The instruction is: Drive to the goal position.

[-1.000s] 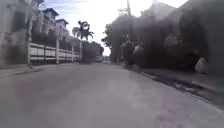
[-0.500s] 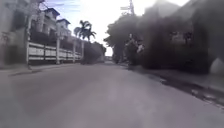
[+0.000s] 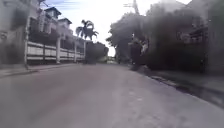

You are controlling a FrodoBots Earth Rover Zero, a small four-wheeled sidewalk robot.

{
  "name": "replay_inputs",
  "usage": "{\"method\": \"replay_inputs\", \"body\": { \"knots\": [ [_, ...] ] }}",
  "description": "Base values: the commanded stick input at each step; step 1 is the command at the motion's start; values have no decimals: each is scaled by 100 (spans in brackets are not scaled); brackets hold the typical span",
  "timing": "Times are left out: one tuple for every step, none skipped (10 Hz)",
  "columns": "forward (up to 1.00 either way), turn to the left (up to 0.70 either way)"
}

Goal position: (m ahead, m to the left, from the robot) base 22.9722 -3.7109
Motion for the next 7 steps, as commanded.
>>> {"method": "replay_inputs", "body": {
  "knots": [
    [100, 0],
    [100, 0],
    [100, 0],
    [100, 0],
    [100, 0],
    [100, 0],
    [100, 0]
  ]
}}
